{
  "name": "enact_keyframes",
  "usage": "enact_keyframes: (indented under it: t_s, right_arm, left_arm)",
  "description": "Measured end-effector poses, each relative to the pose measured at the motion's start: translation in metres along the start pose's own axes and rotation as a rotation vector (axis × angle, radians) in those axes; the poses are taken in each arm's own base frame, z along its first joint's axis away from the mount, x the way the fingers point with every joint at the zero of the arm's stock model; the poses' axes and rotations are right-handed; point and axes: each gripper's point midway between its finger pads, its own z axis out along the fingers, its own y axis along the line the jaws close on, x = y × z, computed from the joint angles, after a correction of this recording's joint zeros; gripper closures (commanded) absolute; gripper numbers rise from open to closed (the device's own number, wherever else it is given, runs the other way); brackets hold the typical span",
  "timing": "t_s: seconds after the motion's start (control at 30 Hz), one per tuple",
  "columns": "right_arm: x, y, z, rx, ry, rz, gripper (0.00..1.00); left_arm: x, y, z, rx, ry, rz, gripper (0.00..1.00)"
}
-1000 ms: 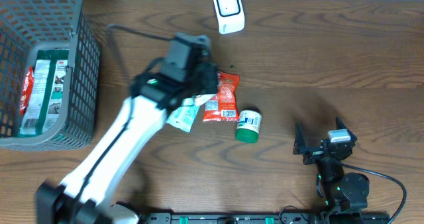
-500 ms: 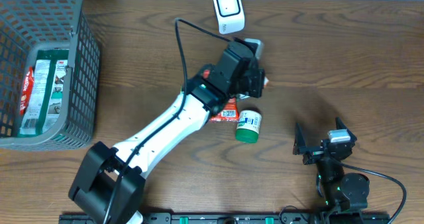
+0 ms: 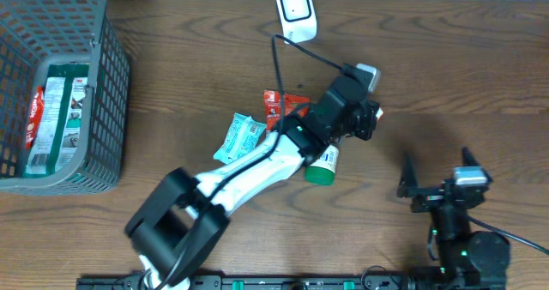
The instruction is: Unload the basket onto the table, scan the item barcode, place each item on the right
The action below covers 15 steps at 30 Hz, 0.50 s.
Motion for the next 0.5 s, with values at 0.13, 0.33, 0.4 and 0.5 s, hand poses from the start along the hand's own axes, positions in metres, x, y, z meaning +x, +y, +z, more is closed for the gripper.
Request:
enact_keyframes:
  t_s: [0.13, 0.33, 0.4, 0.5]
  right_arm:
    - [-0.024, -0.007, -0.002, 0.025, 0.054, 0.004, 0.01]
    - [-0.029, -0.006, 0.013, -0.001, 0.182, 0.012, 0.01]
    - [-0.028, -0.001, 0.017, -0.028, 0.213, 0.018, 0.01]
    - [-0.032, 0.004, 0.021, -0.063, 0.245, 0.025, 0.01]
  left_arm:
    - [0.018, 0.010, 0.025, -0.011, 0.007, 0.004, 0.93]
    - [0.034, 0.021, 0.043, -0.020, 0.017, 0.007, 0.38]
    - [0.032, 0.020, 0.044, -0.015, 0.012, 0.010, 0.30]
    - [0.024, 0.014, 0.043, 0.010, -0.020, 0.014, 0.27]
